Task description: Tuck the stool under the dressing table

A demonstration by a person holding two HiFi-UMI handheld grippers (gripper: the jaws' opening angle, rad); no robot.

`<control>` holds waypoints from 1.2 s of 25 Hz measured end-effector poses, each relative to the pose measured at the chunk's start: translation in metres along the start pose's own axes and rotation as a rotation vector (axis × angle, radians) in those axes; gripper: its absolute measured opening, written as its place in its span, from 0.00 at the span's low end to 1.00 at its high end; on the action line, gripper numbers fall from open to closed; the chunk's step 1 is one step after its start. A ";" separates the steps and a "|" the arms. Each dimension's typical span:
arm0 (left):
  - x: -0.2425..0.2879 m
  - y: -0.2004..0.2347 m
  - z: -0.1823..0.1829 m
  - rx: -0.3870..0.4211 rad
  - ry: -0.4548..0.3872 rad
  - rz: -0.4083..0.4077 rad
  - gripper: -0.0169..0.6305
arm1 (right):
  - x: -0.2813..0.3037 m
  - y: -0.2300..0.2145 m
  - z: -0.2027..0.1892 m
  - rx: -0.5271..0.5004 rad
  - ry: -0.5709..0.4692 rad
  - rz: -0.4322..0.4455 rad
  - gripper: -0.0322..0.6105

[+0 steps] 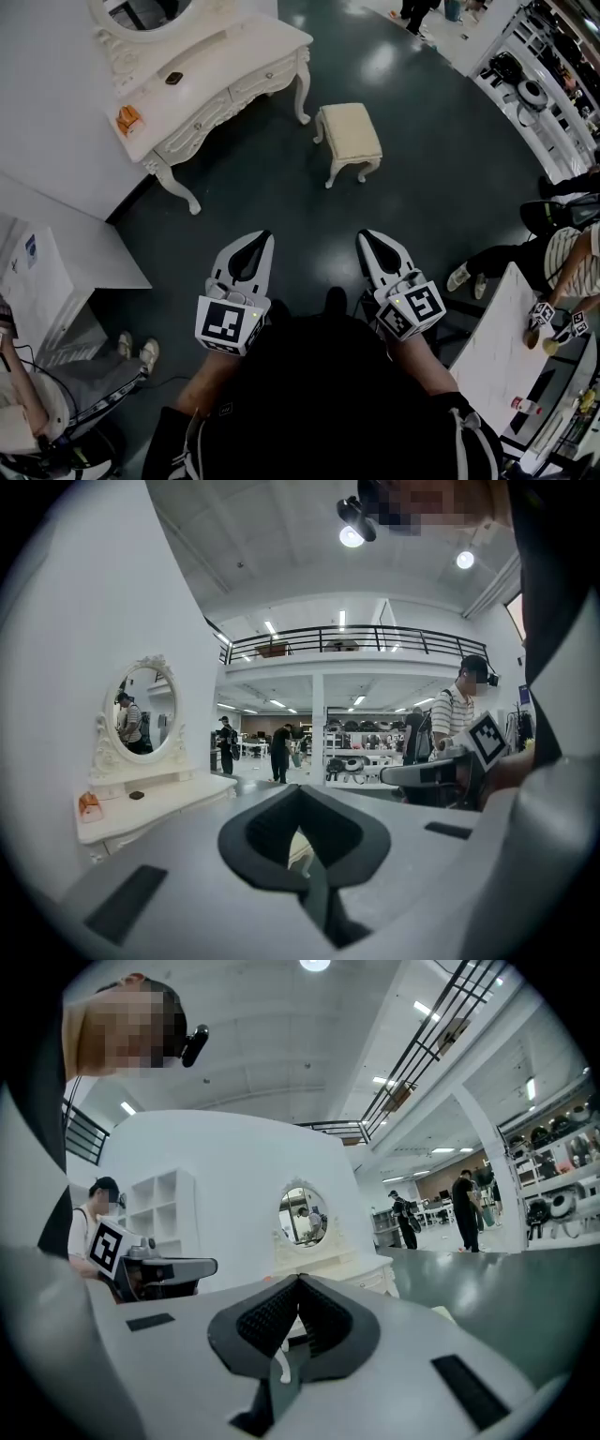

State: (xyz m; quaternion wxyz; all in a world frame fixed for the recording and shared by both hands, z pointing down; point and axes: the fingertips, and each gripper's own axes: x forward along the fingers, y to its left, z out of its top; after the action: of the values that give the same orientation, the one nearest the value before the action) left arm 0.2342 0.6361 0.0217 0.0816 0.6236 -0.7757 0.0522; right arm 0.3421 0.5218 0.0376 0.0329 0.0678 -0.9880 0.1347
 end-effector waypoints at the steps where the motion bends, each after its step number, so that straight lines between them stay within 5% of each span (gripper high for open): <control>1: -0.005 0.004 -0.001 -0.003 -0.003 -0.002 0.03 | 0.002 0.004 -0.001 0.011 -0.004 -0.005 0.08; 14: -0.043 0.046 -0.023 -0.010 0.008 -0.007 0.04 | 0.025 0.056 -0.015 0.006 0.009 0.012 0.08; 23: 0.016 0.070 -0.019 -0.014 0.015 -0.011 0.03 | 0.073 0.015 -0.015 0.042 0.019 0.033 0.08; 30: 0.099 0.093 0.000 0.006 0.039 -0.030 0.04 | 0.118 -0.046 0.013 -0.041 0.018 0.023 0.08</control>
State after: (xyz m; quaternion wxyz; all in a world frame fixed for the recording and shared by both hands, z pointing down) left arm 0.1226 0.5615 0.0430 0.0957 0.6344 -0.7643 0.0656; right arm 0.2314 0.4598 0.0470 0.0415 0.0547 -0.9909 0.1153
